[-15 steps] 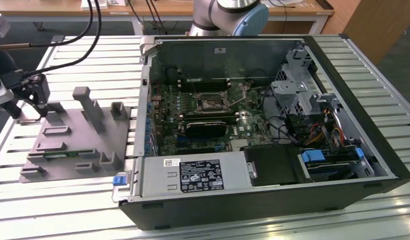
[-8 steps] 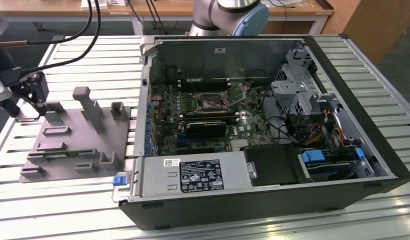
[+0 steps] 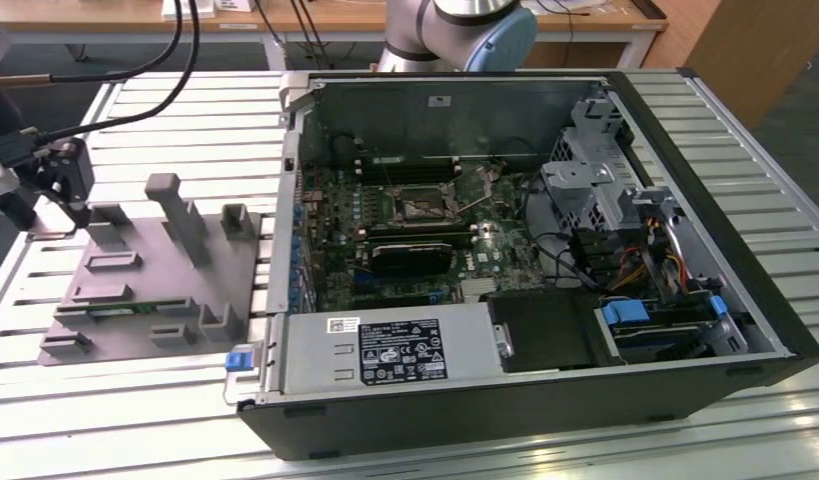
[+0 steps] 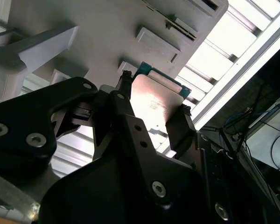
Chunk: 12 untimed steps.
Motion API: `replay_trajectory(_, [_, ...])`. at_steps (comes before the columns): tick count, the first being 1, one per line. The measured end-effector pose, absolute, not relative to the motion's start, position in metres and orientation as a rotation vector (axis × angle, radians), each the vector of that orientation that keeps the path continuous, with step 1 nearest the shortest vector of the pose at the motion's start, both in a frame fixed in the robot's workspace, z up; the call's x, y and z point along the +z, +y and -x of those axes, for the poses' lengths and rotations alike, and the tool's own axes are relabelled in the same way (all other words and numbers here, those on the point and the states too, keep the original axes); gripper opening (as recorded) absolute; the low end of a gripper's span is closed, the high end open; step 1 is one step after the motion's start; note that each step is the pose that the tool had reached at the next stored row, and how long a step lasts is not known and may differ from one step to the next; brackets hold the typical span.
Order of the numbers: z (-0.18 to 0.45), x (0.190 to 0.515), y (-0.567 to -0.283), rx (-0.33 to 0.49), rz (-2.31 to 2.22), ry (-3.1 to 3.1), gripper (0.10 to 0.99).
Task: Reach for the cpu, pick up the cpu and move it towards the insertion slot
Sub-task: 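Pick up the cpu and move it towards the insertion slot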
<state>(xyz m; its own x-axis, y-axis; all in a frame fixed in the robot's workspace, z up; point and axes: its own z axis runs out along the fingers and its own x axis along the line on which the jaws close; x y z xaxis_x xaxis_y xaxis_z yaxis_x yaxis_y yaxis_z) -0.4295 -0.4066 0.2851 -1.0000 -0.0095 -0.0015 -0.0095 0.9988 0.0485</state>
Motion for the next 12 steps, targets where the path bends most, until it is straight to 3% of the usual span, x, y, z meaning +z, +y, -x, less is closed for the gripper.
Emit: replay_trajectory(12, [0.429, 0.297, -0.407, 0.076, 0.015, 3.139, 0.541])
